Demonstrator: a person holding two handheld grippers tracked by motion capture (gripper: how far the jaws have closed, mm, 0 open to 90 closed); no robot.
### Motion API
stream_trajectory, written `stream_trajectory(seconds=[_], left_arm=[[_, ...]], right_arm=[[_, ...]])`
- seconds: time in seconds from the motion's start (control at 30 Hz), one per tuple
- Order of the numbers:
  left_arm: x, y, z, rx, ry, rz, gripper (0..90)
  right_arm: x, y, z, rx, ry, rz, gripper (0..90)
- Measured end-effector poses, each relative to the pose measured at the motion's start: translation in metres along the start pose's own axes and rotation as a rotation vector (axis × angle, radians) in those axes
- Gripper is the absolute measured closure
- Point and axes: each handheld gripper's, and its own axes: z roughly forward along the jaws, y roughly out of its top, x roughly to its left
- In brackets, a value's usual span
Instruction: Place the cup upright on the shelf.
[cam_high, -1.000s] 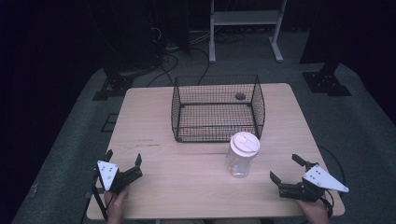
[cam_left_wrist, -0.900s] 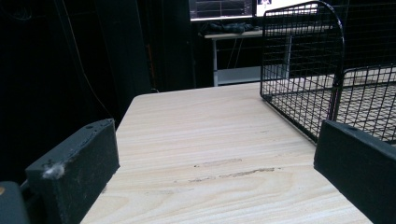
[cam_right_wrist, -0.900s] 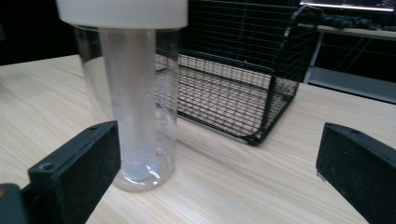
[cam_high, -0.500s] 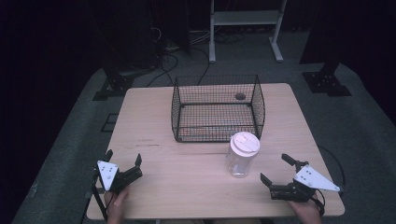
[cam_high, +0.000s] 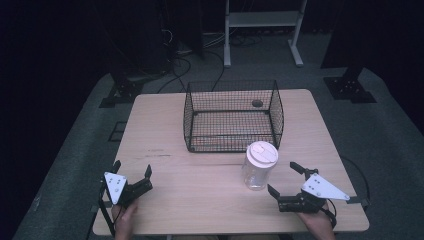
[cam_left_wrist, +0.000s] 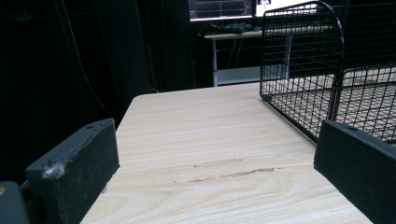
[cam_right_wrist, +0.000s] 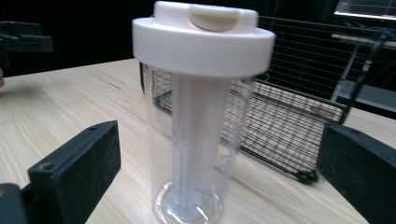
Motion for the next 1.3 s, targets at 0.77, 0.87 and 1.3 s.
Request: stream_trajectory(seconds=[0.77,0.87,1.3], left_arm=[[0.001,0.000,0.000,-0.001,-0.003,-0.004,0.0],[0.001,0.000,0.000,-0.002,-0.004,-0.004,0.0],[0.001,0.000,0.000,-0.002,-0.003,-0.006,0.0]], right_arm=[[0.010,0.020,0.033,-0.041,-0.006,-0.004,0.0],[0.009,0.021,0.036,-0.047,-0.006,0.005,0.0],[0.010,0.029,0.051,-0.050,-0.017,0.007,0.0]])
